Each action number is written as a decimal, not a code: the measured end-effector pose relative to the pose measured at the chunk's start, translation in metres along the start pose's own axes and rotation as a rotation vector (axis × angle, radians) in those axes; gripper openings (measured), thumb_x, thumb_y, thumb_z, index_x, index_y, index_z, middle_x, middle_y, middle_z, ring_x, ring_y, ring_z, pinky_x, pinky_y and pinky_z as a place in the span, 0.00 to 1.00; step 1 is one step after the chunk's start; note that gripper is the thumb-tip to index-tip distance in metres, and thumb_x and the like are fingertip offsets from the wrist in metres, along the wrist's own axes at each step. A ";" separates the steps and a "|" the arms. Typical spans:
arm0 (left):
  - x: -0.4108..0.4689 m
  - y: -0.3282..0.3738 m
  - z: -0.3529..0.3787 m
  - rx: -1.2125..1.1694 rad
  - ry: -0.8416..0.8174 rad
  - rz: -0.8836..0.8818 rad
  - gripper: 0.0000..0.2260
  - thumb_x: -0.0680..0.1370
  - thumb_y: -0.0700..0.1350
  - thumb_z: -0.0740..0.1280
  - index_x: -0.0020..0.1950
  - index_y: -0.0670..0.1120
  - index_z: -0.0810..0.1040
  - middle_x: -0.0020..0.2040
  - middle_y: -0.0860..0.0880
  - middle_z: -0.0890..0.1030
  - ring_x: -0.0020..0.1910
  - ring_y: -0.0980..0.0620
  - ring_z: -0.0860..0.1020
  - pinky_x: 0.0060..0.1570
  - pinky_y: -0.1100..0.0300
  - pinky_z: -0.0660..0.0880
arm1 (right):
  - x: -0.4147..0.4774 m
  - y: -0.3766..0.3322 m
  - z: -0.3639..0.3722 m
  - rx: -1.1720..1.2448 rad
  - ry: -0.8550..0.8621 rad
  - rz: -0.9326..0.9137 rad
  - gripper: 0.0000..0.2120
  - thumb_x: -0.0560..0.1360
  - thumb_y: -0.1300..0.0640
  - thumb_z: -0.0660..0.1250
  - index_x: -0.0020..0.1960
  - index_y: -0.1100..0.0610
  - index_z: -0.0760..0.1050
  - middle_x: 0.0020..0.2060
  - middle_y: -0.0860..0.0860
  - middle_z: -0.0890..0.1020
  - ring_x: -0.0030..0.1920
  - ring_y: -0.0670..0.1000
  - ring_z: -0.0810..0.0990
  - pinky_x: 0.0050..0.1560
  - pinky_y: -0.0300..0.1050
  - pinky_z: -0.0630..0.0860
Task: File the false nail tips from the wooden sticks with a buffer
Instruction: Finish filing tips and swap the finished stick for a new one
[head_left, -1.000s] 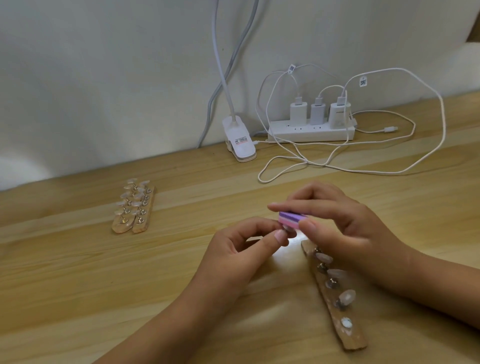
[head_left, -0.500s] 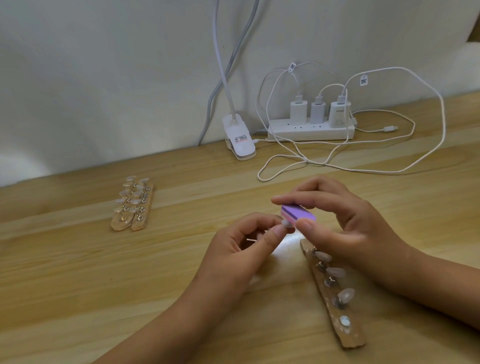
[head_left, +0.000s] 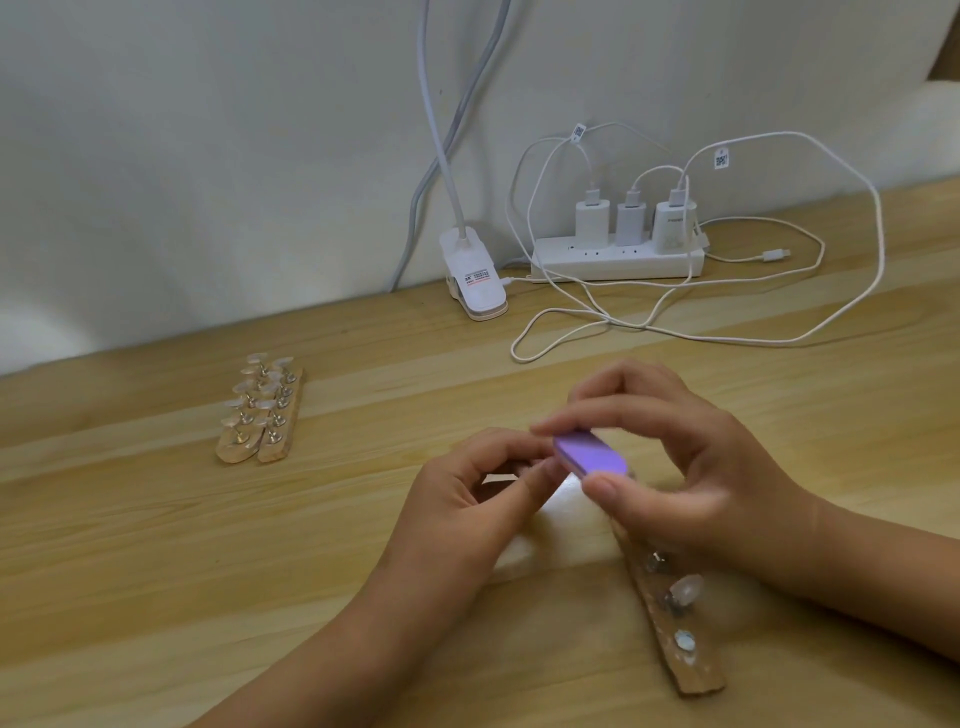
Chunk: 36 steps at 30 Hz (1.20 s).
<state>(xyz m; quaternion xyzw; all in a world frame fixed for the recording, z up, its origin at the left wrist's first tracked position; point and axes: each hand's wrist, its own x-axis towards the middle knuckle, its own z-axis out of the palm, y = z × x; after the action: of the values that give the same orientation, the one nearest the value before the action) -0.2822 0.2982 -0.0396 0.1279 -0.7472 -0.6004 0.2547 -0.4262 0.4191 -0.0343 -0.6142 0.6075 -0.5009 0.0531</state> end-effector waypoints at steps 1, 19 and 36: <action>0.000 0.000 0.000 0.016 0.005 0.002 0.02 0.72 0.50 0.73 0.43 0.57 0.85 0.42 0.52 0.84 0.43 0.56 0.80 0.44 0.65 0.75 | 0.000 0.000 0.001 -0.018 -0.009 -0.012 0.14 0.71 0.48 0.67 0.56 0.47 0.81 0.49 0.41 0.77 0.57 0.49 0.75 0.60 0.38 0.69; -0.003 0.003 0.001 0.040 0.031 -0.050 0.08 0.70 0.51 0.71 0.45 0.50 0.86 0.44 0.48 0.85 0.44 0.53 0.80 0.43 0.65 0.74 | 0.003 0.006 -0.004 0.110 -0.034 0.177 0.15 0.68 0.42 0.66 0.52 0.44 0.83 0.47 0.40 0.79 0.56 0.48 0.77 0.56 0.37 0.70; 0.003 0.003 -0.003 -0.240 0.072 -0.152 0.03 0.71 0.47 0.75 0.42 0.54 0.83 0.40 0.50 0.84 0.38 0.57 0.80 0.41 0.67 0.76 | 0.004 0.009 0.001 0.049 0.103 -0.078 0.21 0.73 0.51 0.71 0.65 0.50 0.74 0.56 0.46 0.75 0.57 0.53 0.75 0.55 0.40 0.72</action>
<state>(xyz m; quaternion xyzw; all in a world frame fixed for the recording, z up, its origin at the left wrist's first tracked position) -0.2827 0.2952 -0.0357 0.1741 -0.6486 -0.6980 0.2485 -0.4324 0.4136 -0.0387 -0.6093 0.5727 -0.5481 0.0175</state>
